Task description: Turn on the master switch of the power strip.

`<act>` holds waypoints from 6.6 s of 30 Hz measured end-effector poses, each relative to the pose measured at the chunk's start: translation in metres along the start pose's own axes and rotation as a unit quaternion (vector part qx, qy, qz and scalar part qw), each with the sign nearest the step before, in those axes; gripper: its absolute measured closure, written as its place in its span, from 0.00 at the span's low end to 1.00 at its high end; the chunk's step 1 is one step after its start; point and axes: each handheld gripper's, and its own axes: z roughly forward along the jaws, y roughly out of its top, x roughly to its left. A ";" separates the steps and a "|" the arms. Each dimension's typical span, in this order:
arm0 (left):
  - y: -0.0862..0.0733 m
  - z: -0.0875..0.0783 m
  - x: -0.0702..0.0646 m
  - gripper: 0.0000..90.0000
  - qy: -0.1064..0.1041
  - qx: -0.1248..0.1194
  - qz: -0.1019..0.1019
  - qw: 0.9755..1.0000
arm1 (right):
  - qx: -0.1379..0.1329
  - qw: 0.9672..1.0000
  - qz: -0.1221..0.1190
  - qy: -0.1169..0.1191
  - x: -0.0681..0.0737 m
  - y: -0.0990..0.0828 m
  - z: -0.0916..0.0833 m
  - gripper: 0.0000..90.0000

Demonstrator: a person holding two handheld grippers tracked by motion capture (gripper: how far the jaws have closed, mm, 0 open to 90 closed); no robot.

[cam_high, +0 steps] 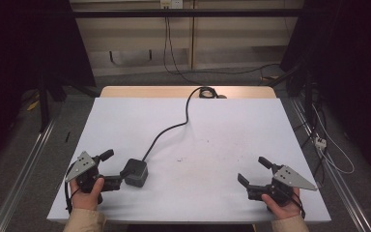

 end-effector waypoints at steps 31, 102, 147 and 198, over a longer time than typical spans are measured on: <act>0.008 0.005 -0.002 0.20 -0.002 0.012 0.001 1.000 | 0.001 1.000 0.003 -0.003 -0.001 0.000 -0.003 0.03; 0.013 0.004 -0.006 0.98 -0.081 0.062 0.014 0.995 | -0.001 1.000 0.001 -0.007 -0.001 0.000 -0.005 0.04; 0.010 0.003 -0.005 1.00 -0.101 0.095 0.015 0.990 | -0.003 1.000 -0.002 -0.006 0.000 0.001 -0.006 0.04; 0.005 0.006 -0.003 1.00 -0.096 0.109 0.015 0.989 | -0.003 1.000 -0.001 -0.006 0.000 0.001 -0.006 0.04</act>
